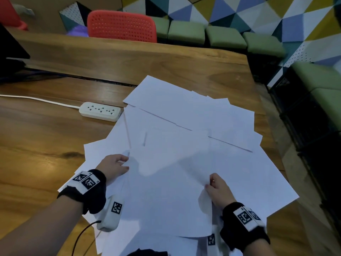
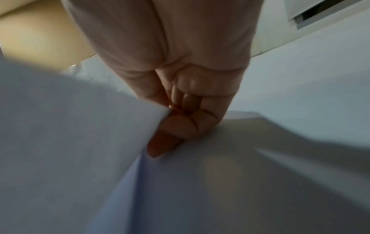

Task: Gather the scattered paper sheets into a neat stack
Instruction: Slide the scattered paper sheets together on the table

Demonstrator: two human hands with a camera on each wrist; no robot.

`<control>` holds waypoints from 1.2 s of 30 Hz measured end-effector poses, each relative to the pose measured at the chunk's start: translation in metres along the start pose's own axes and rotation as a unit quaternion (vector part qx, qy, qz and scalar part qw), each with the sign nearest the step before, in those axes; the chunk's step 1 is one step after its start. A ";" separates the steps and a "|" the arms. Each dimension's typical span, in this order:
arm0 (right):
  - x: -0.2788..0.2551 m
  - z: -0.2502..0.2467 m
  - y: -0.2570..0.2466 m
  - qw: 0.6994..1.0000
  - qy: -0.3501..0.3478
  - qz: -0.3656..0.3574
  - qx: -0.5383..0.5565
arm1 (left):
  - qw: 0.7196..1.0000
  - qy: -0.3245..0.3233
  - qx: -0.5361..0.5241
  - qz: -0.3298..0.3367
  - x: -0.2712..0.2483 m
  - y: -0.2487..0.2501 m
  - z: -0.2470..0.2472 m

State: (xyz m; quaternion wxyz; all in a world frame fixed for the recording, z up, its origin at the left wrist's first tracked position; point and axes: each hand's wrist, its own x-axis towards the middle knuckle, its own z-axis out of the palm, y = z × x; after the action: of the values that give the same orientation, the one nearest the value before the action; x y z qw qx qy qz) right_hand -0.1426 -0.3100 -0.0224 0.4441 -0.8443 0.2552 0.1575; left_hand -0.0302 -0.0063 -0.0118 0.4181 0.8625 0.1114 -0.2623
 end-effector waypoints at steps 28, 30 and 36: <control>-0.028 0.002 0.001 0.985 0.105 0.071 0.117 | 0.997 0.010 0.077 -0.004 -0.036 0.000 0.009; -0.023 -0.031 0.015 0.971 0.197 0.117 0.063 | 0.999 0.019 0.036 -0.011 -0.036 -0.003 0.006; -0.020 -0.058 0.044 0.949 0.197 0.238 -0.064 | 0.994 0.088 0.058 -0.020 -0.034 0.005 0.011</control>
State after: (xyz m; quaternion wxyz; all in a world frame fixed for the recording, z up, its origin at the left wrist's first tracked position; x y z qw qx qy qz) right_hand -0.1816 -0.3732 -0.0093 0.2801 -0.7996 0.5206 0.1053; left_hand -0.0606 -0.0168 0.0039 0.3503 0.9028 0.1497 -0.1997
